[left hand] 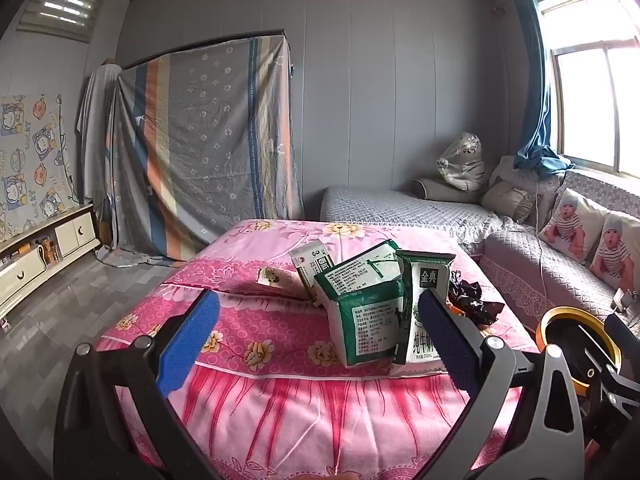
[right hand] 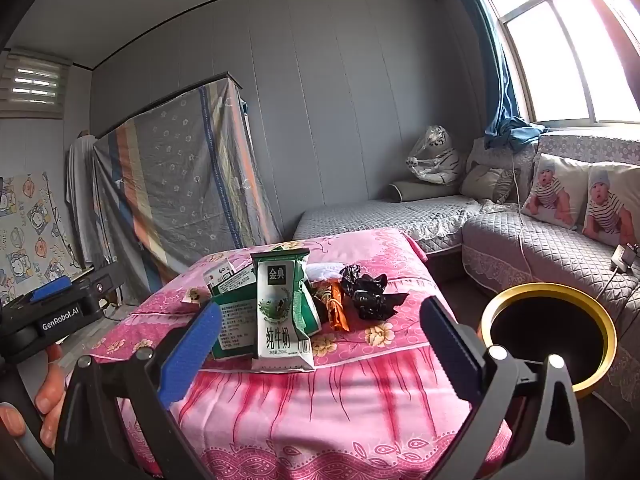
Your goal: Collect trash
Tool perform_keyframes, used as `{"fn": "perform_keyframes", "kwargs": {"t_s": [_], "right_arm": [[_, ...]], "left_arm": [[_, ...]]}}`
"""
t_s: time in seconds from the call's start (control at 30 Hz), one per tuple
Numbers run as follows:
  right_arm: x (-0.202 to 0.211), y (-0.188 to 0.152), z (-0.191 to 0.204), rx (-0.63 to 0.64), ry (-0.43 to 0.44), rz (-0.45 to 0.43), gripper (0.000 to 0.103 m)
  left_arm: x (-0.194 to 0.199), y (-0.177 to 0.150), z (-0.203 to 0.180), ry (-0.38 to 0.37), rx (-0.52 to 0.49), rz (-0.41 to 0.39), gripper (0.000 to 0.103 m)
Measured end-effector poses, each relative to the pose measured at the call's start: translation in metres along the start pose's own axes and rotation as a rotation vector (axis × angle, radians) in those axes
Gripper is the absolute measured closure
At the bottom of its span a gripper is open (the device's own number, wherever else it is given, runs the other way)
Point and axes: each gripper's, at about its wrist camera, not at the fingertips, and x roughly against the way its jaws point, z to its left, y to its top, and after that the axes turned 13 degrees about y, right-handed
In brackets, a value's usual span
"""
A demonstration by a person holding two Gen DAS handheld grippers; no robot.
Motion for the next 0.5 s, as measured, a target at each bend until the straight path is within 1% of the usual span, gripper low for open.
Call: {"fn": "perform_keyframes", "kwargs": {"t_s": [0.23, 0.27, 0.3, 0.5], "right_arm": [[0.0004, -0.0036, 0.0043, 0.005, 0.000, 0.002, 0.007], [-0.0026, -0.0019, -0.0008, -0.012, -0.001, 0.010, 0.007], [-0.0026, -0.0018, -0.0008, -0.012, 0.000, 0.010, 0.007], [-0.0012, -0.0041, -0.0019, -0.011, -0.002, 0.011, 0.007]], "left_arm": [[-0.0023, -0.0087, 0.0010, 0.005, 0.007, -0.001, 0.008], [-0.0018, -0.0098, 0.0006, 0.006, 0.007, -0.003, 0.008], [-0.0022, -0.0035, 0.0025, 0.003, 0.010, 0.009, 0.008], [-0.0070, -0.0049, 0.0007, 0.007, 0.017, 0.015, 0.008]]}}
